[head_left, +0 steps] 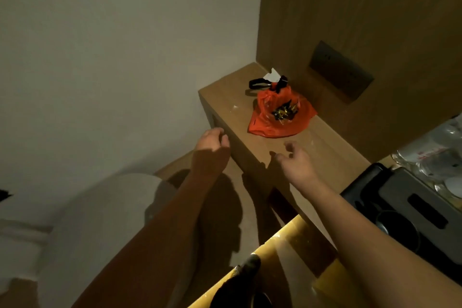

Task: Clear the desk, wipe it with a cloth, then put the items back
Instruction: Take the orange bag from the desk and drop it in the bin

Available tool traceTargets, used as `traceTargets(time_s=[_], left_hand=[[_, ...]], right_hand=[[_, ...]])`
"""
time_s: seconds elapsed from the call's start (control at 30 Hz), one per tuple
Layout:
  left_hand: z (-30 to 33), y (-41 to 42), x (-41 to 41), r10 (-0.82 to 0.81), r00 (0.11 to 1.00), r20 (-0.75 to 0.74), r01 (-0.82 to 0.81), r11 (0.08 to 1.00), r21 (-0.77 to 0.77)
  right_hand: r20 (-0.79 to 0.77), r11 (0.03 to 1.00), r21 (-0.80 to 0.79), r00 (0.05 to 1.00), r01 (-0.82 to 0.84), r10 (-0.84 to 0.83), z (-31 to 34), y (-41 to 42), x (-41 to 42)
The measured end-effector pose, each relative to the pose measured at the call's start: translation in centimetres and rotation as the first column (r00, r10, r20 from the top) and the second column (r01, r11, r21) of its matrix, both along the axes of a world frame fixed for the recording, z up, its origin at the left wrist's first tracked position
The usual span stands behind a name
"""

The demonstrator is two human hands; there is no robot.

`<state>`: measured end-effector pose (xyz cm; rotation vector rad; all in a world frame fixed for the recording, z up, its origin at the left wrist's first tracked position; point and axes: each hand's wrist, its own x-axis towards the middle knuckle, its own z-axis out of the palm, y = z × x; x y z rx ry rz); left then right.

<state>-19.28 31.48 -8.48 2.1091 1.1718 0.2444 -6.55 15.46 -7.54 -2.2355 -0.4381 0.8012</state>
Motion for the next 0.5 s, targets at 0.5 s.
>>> traceTargets(time_s=[0.5], left_hand=[[-7.6, 8.5, 21.9, -0.026, 0.999, 0.033, 0.039, 0.857, -0.515]], right_hand=[[-0.473, 0.743, 0.11, 0.693, 0.66, -0.545, -6.5, 8.6, 16.7]])
